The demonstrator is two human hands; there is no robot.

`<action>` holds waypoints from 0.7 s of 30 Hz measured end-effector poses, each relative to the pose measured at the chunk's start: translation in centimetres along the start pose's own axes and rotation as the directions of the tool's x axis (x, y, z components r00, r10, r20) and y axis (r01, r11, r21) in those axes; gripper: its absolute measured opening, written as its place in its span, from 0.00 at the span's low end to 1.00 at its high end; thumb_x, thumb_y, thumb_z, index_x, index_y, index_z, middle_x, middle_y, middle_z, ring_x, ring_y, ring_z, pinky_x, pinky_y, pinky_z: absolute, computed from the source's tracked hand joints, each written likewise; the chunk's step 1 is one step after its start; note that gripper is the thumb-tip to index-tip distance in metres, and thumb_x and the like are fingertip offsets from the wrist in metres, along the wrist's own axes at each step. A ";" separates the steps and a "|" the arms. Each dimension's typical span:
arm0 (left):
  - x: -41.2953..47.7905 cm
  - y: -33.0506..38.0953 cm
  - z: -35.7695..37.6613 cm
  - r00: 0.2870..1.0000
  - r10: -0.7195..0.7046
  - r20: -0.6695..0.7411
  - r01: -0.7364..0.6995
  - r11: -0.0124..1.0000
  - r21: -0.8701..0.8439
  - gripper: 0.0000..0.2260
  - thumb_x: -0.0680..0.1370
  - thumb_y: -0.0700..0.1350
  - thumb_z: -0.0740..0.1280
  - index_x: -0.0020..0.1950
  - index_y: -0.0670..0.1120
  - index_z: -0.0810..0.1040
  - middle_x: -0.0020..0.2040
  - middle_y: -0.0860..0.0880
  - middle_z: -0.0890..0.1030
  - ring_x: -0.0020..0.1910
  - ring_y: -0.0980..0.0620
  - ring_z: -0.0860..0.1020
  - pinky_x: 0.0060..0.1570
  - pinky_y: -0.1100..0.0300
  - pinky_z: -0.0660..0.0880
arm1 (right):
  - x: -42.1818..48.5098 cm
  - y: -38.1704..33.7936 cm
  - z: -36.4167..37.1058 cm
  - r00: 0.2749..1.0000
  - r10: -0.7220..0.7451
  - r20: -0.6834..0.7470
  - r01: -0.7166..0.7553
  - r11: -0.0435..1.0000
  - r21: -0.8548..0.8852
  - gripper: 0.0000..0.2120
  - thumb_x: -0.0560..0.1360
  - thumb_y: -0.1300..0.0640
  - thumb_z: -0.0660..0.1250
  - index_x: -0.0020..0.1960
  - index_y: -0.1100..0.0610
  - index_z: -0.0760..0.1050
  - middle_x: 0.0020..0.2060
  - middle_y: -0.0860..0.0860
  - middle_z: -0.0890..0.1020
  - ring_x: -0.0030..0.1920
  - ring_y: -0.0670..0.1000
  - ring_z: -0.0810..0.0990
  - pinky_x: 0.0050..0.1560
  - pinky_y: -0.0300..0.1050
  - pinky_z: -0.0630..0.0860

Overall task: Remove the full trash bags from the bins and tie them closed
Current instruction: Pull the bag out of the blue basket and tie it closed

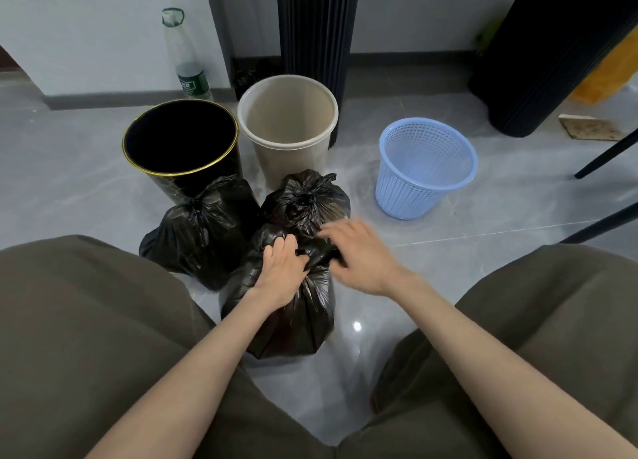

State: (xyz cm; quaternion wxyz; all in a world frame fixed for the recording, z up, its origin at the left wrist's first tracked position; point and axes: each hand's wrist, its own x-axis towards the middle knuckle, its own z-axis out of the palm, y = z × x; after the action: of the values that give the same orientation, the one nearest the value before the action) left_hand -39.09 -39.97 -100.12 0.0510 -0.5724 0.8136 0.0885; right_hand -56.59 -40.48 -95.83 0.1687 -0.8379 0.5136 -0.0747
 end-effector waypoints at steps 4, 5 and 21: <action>0.0 0.4 0.0 0.999 0.042 -0.005 -0.042 0.999 -0.005 0.11 0.81 0.50 0.56 0.56 0.47 0.74 0.59 0.44 0.64 0.58 0.44 0.63 0.55 0.53 0.61 | -0.9 -0.2 2.4 0.949 0.167 0.268 -0.088 0.956 -0.281 0.22 0.79 0.51 0.59 0.69 0.58 0.63 0.63 0.55 0.73 0.68 0.57 0.68 0.72 0.58 0.57; -0.1 0.3 0.0 0.999 0.052 -0.014 -0.052 0.999 -0.009 0.11 0.81 0.49 0.56 0.56 0.47 0.74 0.59 0.44 0.64 0.58 0.44 0.63 0.55 0.53 0.61 | -0.9 -0.2 2.1 0.943 0.183 0.276 -0.114 0.962 -0.248 0.16 0.80 0.53 0.58 0.64 0.59 0.67 0.59 0.56 0.77 0.62 0.58 0.74 0.66 0.55 0.64; 0.2 0.3 -1.3 0.992 0.120 -0.031 -0.124 0.977 -0.174 0.15 0.81 0.54 0.55 0.49 0.44 0.73 0.51 0.47 0.62 0.53 0.45 0.63 0.46 0.56 0.55 | -0.3 -1.2 1.3 0.780 0.559 0.279 -0.498 0.287 0.818 0.14 0.79 0.46 0.61 0.43 0.55 0.77 0.29 0.53 0.74 0.28 0.48 0.68 0.30 0.41 0.63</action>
State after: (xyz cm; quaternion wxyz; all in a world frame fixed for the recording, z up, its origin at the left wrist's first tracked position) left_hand -39.46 -40.28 -98.89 -0.0134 -0.5245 0.8367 0.1569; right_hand -55.38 -39.43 -96.65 0.5610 -0.4162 0.6562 -0.2854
